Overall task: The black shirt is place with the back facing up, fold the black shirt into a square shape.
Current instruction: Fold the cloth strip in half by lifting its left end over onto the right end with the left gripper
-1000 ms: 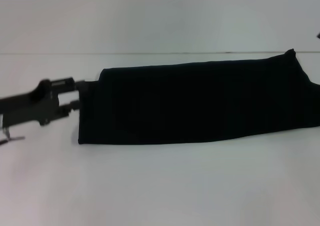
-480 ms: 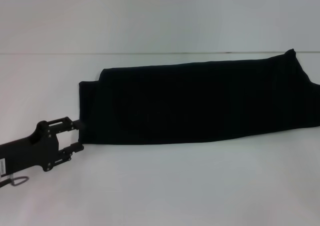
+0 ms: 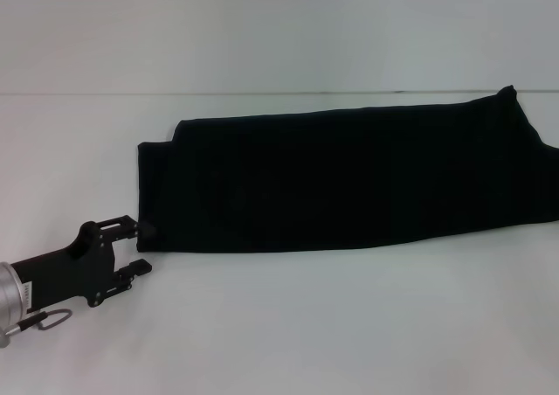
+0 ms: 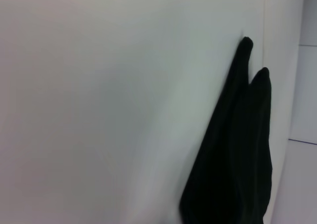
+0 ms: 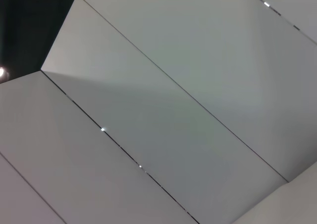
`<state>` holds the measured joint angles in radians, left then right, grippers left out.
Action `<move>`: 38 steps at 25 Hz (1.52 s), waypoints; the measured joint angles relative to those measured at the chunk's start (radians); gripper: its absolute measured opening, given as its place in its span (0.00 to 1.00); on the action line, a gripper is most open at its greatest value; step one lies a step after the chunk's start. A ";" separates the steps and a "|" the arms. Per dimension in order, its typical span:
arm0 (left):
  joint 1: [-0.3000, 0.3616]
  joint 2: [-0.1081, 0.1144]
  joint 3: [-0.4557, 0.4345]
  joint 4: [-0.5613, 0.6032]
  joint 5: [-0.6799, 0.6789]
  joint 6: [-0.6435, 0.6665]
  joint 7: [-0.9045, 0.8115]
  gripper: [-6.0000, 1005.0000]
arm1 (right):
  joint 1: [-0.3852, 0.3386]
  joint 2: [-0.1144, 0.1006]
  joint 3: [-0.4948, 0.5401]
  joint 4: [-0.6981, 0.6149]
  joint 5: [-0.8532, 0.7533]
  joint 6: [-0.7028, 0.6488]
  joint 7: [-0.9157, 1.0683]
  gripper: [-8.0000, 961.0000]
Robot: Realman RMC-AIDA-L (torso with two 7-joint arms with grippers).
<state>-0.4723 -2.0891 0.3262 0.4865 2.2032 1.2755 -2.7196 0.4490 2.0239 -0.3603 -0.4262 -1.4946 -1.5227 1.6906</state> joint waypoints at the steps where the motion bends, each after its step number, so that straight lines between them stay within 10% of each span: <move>1: -0.002 -0.002 0.000 0.000 -0.002 -0.007 0.000 0.60 | -0.001 0.000 0.001 -0.001 0.000 0.001 0.000 0.71; 38: -0.109 -0.017 0.053 -0.039 -0.013 -0.148 -0.033 0.60 | -0.003 -0.010 0.011 0.000 0.001 0.010 -0.002 0.71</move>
<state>-0.5812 -2.1065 0.3789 0.4472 2.1907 1.1272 -2.7529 0.4461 2.0138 -0.3494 -0.4265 -1.4940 -1.5126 1.6885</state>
